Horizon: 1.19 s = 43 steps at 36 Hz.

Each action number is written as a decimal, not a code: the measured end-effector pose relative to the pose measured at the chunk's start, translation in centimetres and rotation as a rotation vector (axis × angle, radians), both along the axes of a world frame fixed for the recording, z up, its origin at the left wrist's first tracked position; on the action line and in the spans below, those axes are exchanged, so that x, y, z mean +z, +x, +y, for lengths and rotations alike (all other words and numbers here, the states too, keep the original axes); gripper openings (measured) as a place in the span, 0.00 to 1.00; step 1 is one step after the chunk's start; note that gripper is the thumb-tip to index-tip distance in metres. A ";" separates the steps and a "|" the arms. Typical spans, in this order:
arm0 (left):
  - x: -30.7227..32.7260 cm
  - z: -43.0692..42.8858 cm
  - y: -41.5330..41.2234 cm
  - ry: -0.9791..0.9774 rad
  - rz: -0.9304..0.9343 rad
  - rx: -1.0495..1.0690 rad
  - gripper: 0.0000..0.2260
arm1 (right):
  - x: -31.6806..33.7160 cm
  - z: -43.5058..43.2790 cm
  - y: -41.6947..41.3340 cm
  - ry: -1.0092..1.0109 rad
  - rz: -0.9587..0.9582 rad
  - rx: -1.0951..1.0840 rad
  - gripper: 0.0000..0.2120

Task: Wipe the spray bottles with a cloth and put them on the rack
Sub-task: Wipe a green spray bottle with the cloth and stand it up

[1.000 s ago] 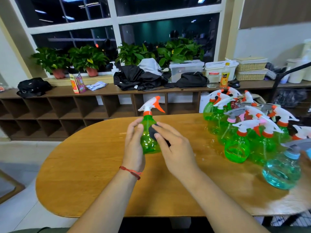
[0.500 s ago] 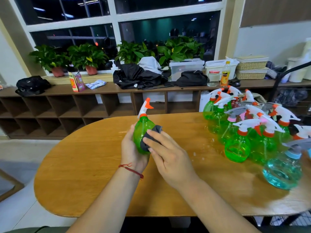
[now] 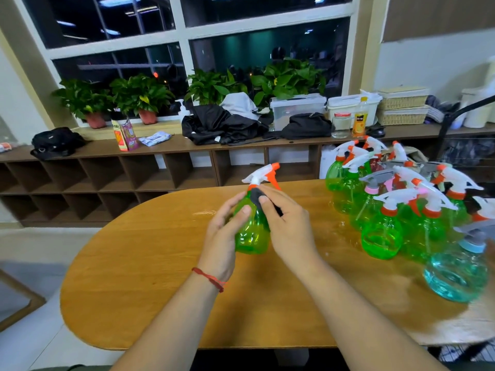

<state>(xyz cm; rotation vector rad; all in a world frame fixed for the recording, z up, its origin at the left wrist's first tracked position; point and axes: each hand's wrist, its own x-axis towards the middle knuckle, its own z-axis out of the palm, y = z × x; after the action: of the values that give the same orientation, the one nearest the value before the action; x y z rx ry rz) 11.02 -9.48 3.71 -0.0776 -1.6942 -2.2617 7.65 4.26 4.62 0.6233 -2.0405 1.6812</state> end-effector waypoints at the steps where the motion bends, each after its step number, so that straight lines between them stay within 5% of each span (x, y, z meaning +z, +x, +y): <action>1: 0.0 0.0 0.0 -0.020 0.017 0.038 0.16 | -0.1 -0.1 0.1 0.014 0.010 -0.001 0.15; 7: 0.3 0.0 -0.4 0.019 0.014 0.190 0.10 | -1.7 -0.6 2.3 0.098 0.129 -0.060 0.15; 14: 0.4 -0.7 -0.5 0.219 -0.024 0.042 0.14 | -3.6 -0.8 4.5 0.163 0.278 0.013 0.15; 24: 0.4 1.5 0.2 0.059 -0.078 0.037 0.15 | 1.0 0.1 0.6 -0.045 -0.035 -0.002 0.13; 33: 0.7 1.1 0.3 0.233 -0.009 0.246 0.15 | -1.5 -0.9 4.0 0.036 0.018 0.016 0.14; 43: 0.3 1.5 1.0 0.216 -0.019 0.151 0.14 | -0.5 -0.2 2.5 0.011 -0.038 0.041 0.14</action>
<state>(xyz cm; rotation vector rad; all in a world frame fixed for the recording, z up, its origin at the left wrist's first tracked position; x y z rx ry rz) 12.06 -7.93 3.99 0.1161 -1.4027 -2.3206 10.17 4.04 4.13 0.6459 -2.0778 1.7180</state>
